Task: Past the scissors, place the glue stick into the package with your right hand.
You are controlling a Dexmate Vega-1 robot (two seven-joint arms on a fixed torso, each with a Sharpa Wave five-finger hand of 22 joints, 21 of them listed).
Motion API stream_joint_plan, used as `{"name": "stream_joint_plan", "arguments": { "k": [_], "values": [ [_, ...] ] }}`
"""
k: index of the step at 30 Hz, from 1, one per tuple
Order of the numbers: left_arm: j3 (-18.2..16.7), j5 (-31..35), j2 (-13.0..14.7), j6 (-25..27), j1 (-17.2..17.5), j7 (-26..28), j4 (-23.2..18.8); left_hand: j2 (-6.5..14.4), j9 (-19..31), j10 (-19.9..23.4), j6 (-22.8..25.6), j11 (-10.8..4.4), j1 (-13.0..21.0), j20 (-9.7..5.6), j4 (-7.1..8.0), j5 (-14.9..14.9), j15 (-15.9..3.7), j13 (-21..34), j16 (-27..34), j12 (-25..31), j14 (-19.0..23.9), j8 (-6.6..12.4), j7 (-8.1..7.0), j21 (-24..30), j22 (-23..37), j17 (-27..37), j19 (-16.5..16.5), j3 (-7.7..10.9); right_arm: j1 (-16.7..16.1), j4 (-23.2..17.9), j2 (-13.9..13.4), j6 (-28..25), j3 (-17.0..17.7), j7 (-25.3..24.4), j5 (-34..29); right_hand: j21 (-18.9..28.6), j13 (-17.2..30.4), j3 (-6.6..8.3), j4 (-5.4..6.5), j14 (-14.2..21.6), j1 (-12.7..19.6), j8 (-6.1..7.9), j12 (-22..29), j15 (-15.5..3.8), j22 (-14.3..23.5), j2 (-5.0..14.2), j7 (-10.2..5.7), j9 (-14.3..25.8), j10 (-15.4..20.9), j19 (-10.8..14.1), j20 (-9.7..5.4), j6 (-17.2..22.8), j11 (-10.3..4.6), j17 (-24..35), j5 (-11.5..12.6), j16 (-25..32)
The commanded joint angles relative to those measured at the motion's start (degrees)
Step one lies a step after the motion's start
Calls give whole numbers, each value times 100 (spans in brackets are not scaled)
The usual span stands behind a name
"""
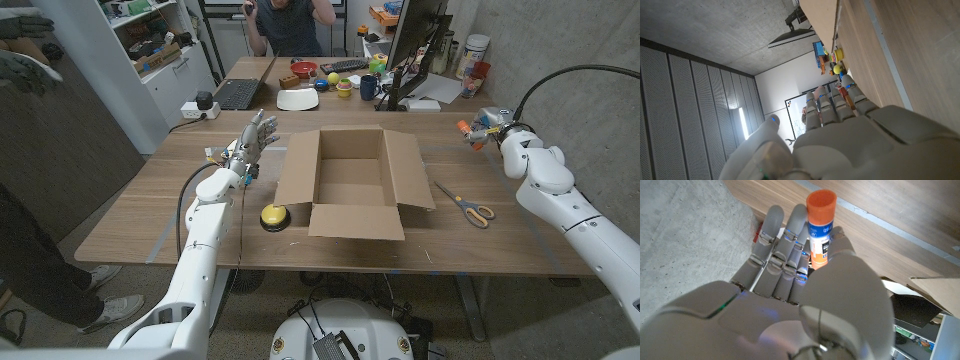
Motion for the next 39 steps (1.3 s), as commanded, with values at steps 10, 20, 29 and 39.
{"name": "stream_joint_plan", "arguments": {
  "k": [10, 20, 29, 39],
  "values": [
    [30, -35, 28, 69, 174, 34, -300, -9, 12, -39, -29, -8, -48, 8, 12, 51, -6, 24, 29, 43, -7, 26, -7, -21, 13, 16, -5, -36, -690, -726, 242, 522, 653, -241, -206, 78, 71, -84, 32, 102, 686, -13, 47, -59, -7, 699, -213, 40, 56, -41, -688, 276, 2, 78, 18, 33],
    [3, -105, 43, 60, 244, 23, -387, -8, 12, -37, -33, -11, -57, 14, 9, 58, -8, 24, 27, 45, -13, 26, -4, -30, 13, 15, -4, -47, -962, -1048, 397, 1045, 939, -331, -153, 116, 112, -114, 38, 118, 697, -9, 69, -62, -24, 711, -202, 60, 83, -46, -693, 333, 16, 122, 22, 43],
    [-22, -149, 67, 58, 274, 0, -404, -5, 12, -34, -38, -7, -65, 10, 6, 64, -12, 24, 28, 47, -9, 25, 0, -39, 12, 14, -1, -59, -1021, -1236, 554, 1345, 1007, -233, -306, 140, 139, -133, 41, 124, 707, -12, 76, -58, -34, 716, -210, 73, 83, -48, -693, 356, 15, 150, 25, 47],
    [-82, -227, 87, -28, 298, -71, -341, -3, 11, -41, -31, -13, -72, 14, 2, 71, -6, 24, 26, 46, -12, 29, -20, -49, 12, 13, 0, -69, -999, -1430, 675, 1735, 999, -91, -454, 177, 171, -162, 41, 125, 725, -22, 86, -57, -50, 720, -214, 93, 101, -52, -695, 376, 3, 191, 28, 47]
  ]
}}
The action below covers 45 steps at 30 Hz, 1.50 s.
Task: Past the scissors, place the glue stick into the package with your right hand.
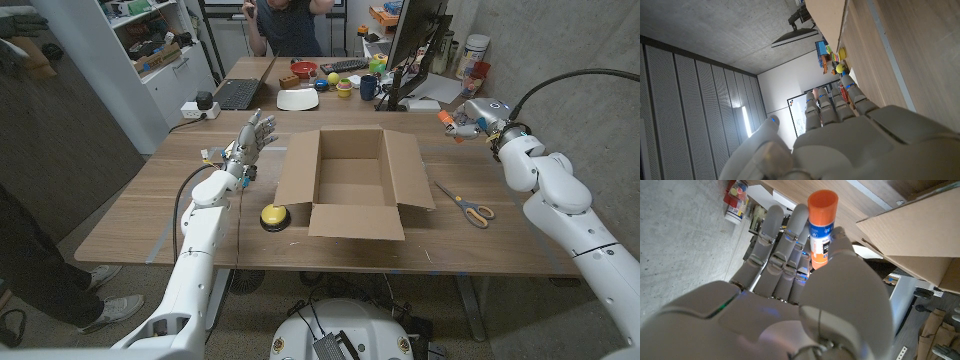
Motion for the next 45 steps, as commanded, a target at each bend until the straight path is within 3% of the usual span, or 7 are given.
{"name": "stream_joint_plan", "arguments": {
  "k": [1, 20, 45],
  "values": [
    [-68, -96, 19, -99, 45, -71, 36, -2, 12, -41, -31, -11, -28, 12, 3, 30, -10, 24, 25, 46, -15, 29, -15, -6, 12, 13, 0, -23, -33, -305, 176, 424, 22, 163, -241, 56, 16, -25, -9, 29, 728, 36, 18, -10, 1, 717, -230, 37, 79, -32, -715, 280, -18, 34, 38, 51],
    [-151, -186, 40, -117, 186, -129, -57, 3, 12, -35, -21, -14, -36, 9, -2, 38, -4, 24, 26, 50, -11, 34, -8, -20, 12, 12, 2, -37, -45, -670, 404, 1211, -21, 413, -294, 105, 35, -70, -7, 31, 758, 16, 7, -8, -23, 730, -235, 70, 93, -55, -715, 304, -26, 95, 45, 46],
    [-208, -246, 38, -215, 124, -223, 161, 9, 11, -6, 10, 0, -45, 3, -10, 52, -5, 23, 29, 58, -2, 44, 4, -36, 12, 11, 17, -56, -115, -1094, 578, 2200, -211, 583, -584, 157, 79, -120, 1, 13, 799, -15, -5, -2, -43, 762, -212, 114, 87, -91, -720, 302, -24, 164, 62, 26]
  ]
}}
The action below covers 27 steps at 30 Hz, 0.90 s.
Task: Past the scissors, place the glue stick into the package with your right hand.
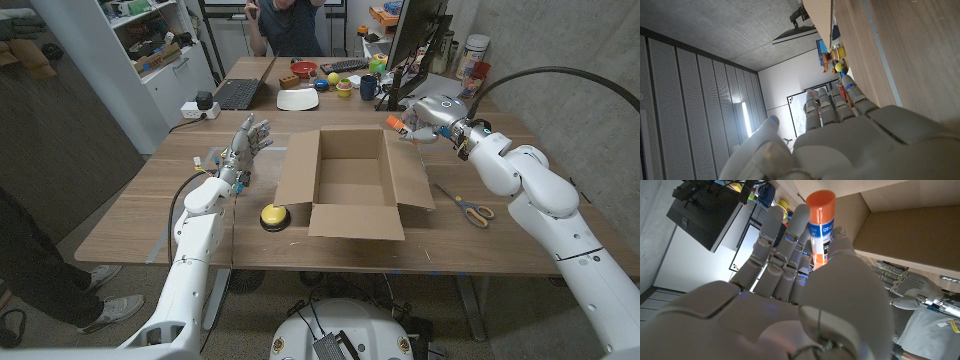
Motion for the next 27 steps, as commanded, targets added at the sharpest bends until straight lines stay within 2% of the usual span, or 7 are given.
{"name": "stream_joint_plan", "arguments": {
  "k": [1, 19, 27],
  "values": [
    [-29, -19, -6, -49, -42, -30, 107, 9, 11, 12, 11, 26, -45, 3, -12, 30, -4, 23, 29, 57, -2, 44, 5, -15, 12, 11, 17, -9, -15, -196, 74, 482, -119, 128, -116, 28, 34, -19, 9, -16, 799, -14, 30, 26, 9, 764, -72, 40, 63, 12, -740, 110, -9, 18, 36, 19],
    [-77, -89, -70, -239, -117, -125, 408, 15, 11, 13, 10, 32, -49, 5, -16, 39, -2, 23, 30, 55, 2, 41, 9, -29, 13, 10, 13, -20, 260, -277, 18, 1094, -362, 760, -157, 62, 77, -61, 29, -37, 805, -45, 10, 31, 3, 787, -30, 76, 16, -15, -741, 60, 2, 62, 46, -1],
    [-125, -168, -107, -378, -165, -235, 645, 17, 10, 11, 5, 16, -50, 8, -18, 43, -1, 23, 28, 54, 0, 38, 7, -37, 13, 9, 12, -25, 426, -376, -6, 1344, -642, 1119, -306, 84, 104, -80, 42, -43, 807, -56, 6, 29, 2, 807, -10, 98, 3, -18, -740, 30, 21, 86, 49, -8]
  ]
}}
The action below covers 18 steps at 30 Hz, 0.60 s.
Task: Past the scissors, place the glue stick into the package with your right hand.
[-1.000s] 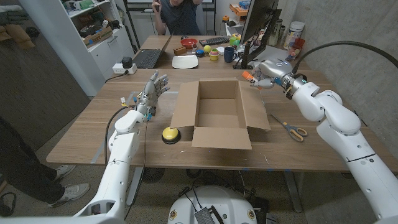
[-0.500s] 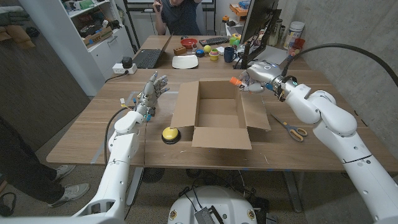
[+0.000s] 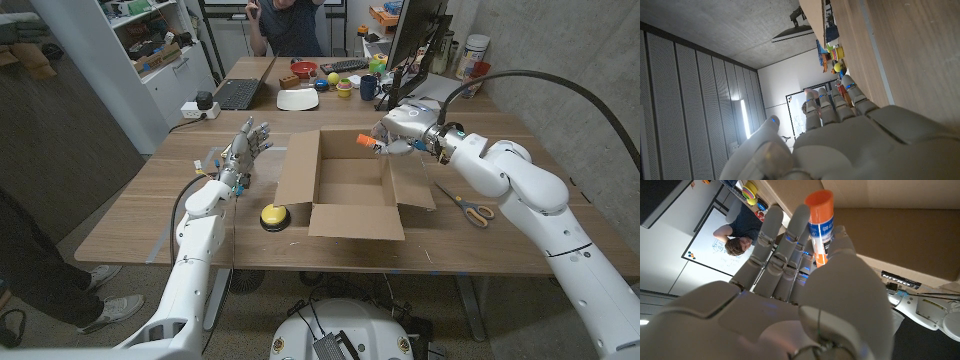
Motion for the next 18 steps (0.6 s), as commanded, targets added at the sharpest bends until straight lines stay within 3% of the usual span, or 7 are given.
{"name": "stream_joint_plan", "arguments": {
  "k": [1, 18],
  "values": [
    [-65, -90, -56, -200, -60, -120, 305, -6, 11, 9, 4, 18, -27, 9, -1, 21, -3, 23, 28, 53, 0, 37, 10, -38, 13, 21, 12, -9, 239, -90, -22, 374, -339, 498, -123, 40, 23, -18, 10, -12, 775, -14, 0, -1, 1, 836, 24, 27, 1, -20, -740, -15, 9, 35, 35, -9],
    [-170, -125, -64, -312, -119, -275, 563, -3, 10, 0, 3, 20, -30, 5, -5, 28, 1, 22, 24, 50, -3, 35, 13, -49, 13, 20, 19, -21, 795, 589, 22, 380, -1087, 843, -480, 58, 67, -51, 17, -23, 793, 9, 8, 5, -14, 853, 30, 70, 30, -39, -744, 32, 20, 74, 38, -25]
  ]
}}
